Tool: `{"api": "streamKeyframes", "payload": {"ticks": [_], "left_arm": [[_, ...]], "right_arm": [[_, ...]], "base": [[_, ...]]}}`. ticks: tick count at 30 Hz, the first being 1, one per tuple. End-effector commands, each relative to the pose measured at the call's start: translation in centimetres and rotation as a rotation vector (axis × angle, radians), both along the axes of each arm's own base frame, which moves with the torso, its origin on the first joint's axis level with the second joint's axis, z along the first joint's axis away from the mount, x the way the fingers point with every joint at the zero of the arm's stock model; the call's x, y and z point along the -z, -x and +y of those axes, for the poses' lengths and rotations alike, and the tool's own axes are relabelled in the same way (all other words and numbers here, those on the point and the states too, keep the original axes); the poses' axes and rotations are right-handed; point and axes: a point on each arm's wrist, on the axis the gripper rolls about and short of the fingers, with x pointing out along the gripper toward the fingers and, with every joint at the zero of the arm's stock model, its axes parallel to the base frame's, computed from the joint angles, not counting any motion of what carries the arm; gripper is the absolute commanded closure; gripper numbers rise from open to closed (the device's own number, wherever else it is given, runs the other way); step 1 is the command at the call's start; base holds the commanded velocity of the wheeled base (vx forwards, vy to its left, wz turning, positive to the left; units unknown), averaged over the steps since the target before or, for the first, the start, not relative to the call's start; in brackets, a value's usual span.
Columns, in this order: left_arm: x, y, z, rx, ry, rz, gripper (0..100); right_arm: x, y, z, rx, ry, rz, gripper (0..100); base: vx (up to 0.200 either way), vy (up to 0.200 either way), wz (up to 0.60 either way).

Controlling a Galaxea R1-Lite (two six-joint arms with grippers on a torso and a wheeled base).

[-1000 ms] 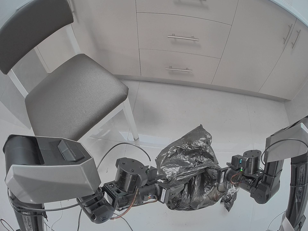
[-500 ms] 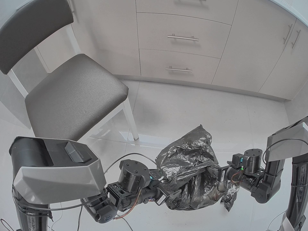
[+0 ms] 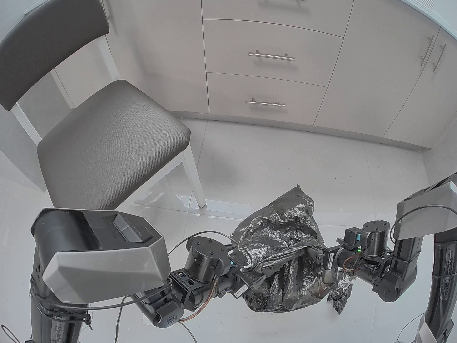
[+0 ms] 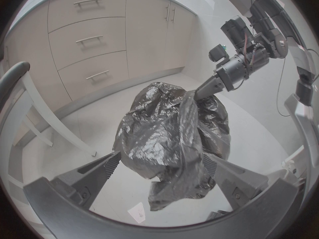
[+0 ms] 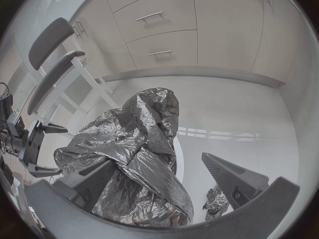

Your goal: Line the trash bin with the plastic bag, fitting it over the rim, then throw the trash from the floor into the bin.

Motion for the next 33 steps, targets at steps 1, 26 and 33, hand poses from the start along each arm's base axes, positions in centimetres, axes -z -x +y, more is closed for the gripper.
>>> {"api": "streamKeyframes", "payload": {"ticks": [1,26,33], "left_arm": [[0.9,-1.0,-0.9,-0.02,-0.006,-0.022,0],[0.0,-2.1,-2.4,-0.128,0.171,0.169,100],[-0.7,-2.1,-2.5,-0.16,0.287,0.265,100]], "right_arm": [[-0.4,-0.1,0.1,-0.001,-0.009,-0.024,0],[-0.7,0.1,0.2,-0.007,-0.013,-0.033,0],[-0.8,0.0,0.2,-0.002,-0.024,-0.033,0]], "base": [[0.0,0.0,0.0],[0.0,0.0,0.0],[0.0,0.0,0.0]]}}
